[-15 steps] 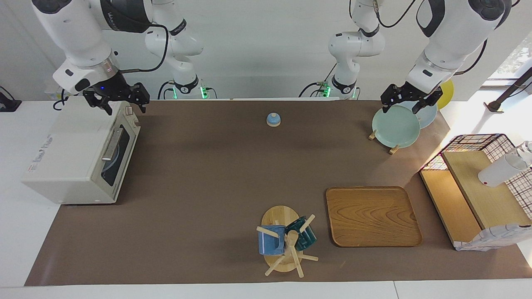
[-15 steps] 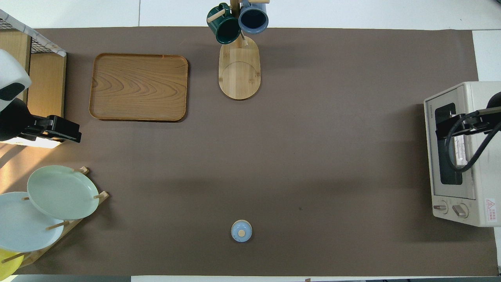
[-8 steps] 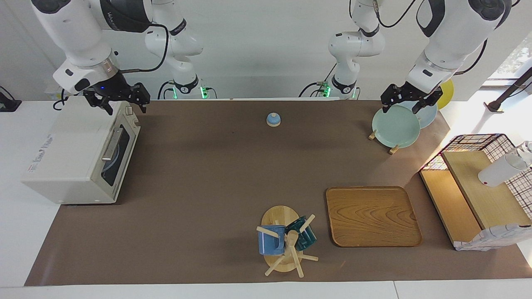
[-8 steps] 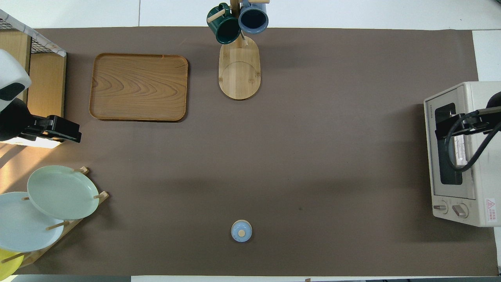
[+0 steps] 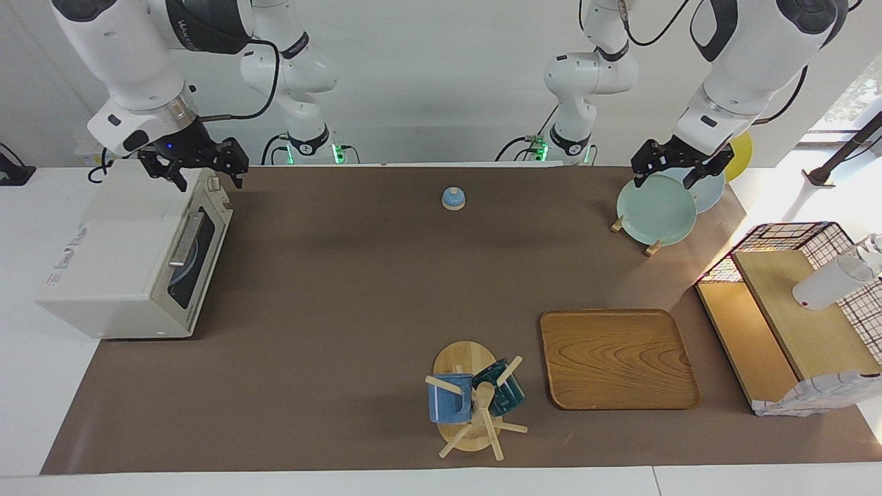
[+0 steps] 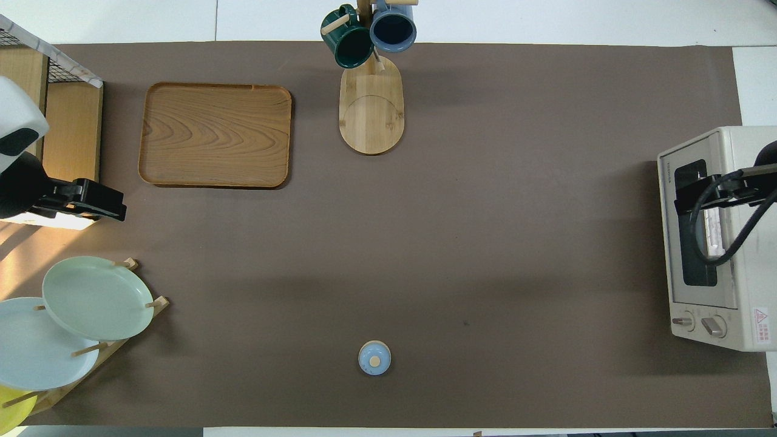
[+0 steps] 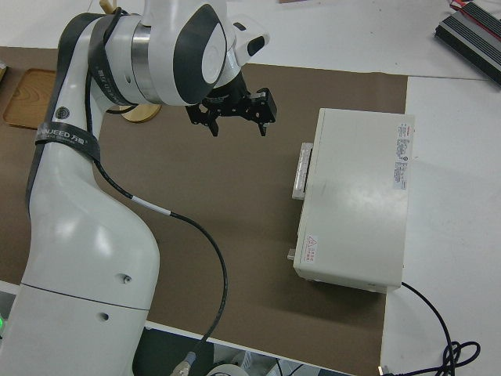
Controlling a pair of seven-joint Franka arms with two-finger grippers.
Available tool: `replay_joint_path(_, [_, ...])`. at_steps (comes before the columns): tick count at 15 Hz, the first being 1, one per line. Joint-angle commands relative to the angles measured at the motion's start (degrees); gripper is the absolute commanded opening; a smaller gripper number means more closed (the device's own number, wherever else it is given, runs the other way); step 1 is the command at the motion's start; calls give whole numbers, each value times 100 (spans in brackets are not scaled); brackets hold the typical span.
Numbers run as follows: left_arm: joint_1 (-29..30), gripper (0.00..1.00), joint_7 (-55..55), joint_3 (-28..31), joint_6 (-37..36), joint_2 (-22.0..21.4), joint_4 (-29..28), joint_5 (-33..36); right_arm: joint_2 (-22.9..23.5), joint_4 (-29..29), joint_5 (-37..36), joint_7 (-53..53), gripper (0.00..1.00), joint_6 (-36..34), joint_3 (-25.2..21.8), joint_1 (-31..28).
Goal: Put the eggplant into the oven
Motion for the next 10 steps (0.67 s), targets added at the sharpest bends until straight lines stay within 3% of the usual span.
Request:
replay_joint_path(1, [72, 100, 64, -21, -8, -79, -27, -71, -40, -21, 285, 389, 100, 123, 18, -34])
replay_joint_path(10, [72, 100, 64, -21, -8, -79, -27, -71, -40, -21, 365, 435, 100, 185, 9, -34])
